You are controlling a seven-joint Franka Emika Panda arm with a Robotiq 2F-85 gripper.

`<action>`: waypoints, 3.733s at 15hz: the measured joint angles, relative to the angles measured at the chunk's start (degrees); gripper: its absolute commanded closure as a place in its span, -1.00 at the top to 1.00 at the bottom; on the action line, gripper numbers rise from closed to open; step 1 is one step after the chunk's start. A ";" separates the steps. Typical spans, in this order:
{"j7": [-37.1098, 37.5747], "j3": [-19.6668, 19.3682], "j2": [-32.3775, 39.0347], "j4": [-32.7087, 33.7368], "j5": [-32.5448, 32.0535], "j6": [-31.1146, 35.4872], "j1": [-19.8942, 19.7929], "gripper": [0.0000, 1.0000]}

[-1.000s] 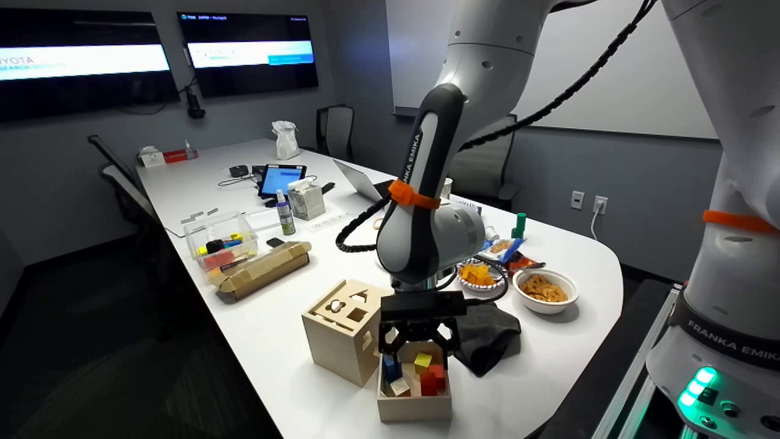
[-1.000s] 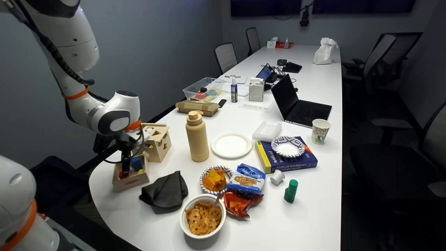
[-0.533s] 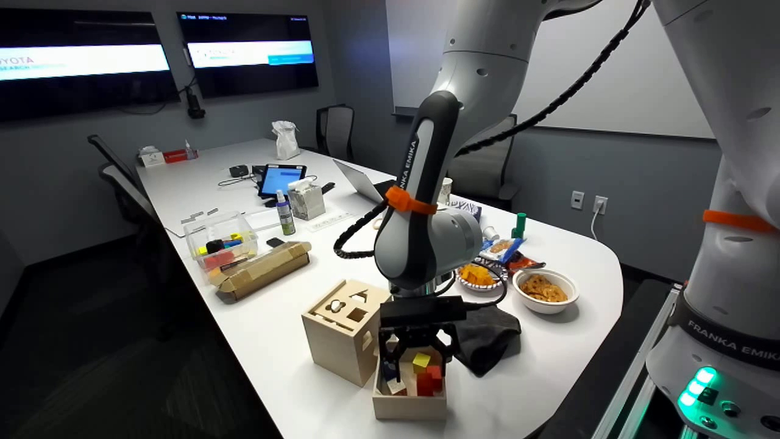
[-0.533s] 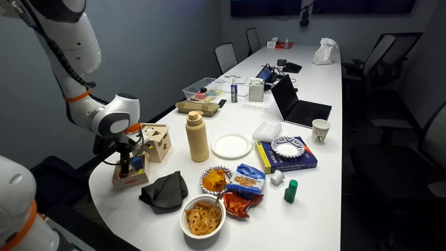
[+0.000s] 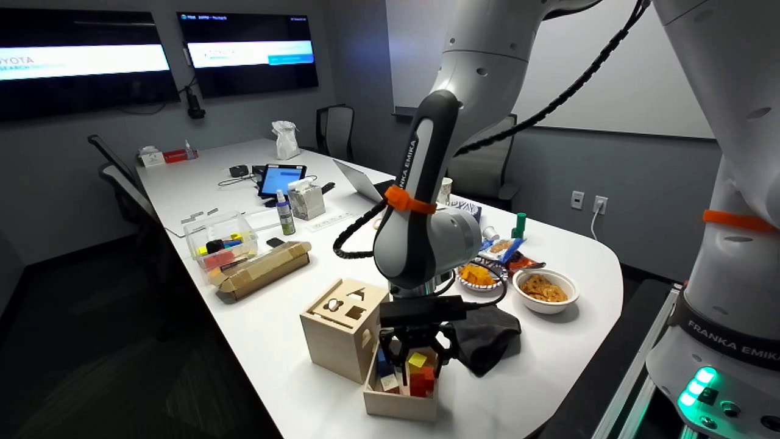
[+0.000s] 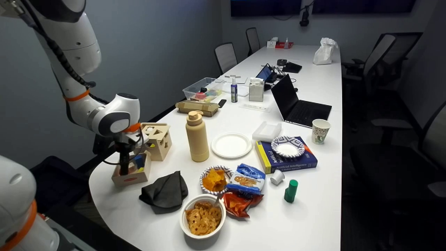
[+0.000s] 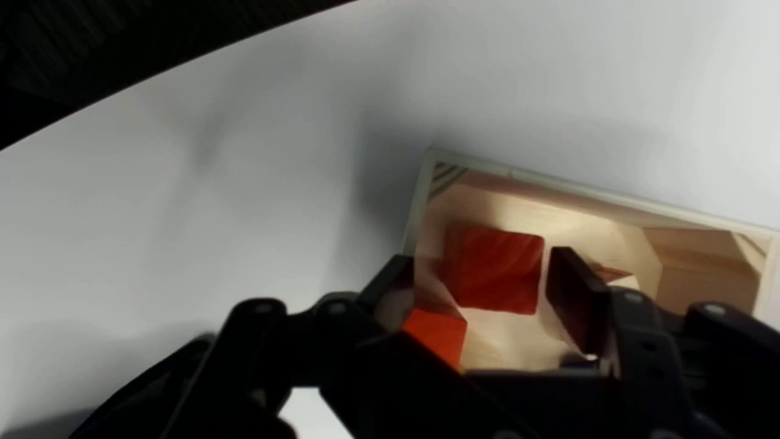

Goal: Remove the orange cube from the wooden box and put it inside the shape sorter

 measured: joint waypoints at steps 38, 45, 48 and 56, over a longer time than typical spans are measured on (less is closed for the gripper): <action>1.25 -3.62 -1.38 2.22 -0.16 -2.40 5.41 0.32; 1.21 -3.61 0.34 3.15 -0.16 -2.41 5.33 0.23; 1.21 -3.61 1.14 3.85 -0.16 -2.54 5.33 0.20; 1.21 -3.67 2.81 5.04 -0.15 -3.42 5.12 -0.43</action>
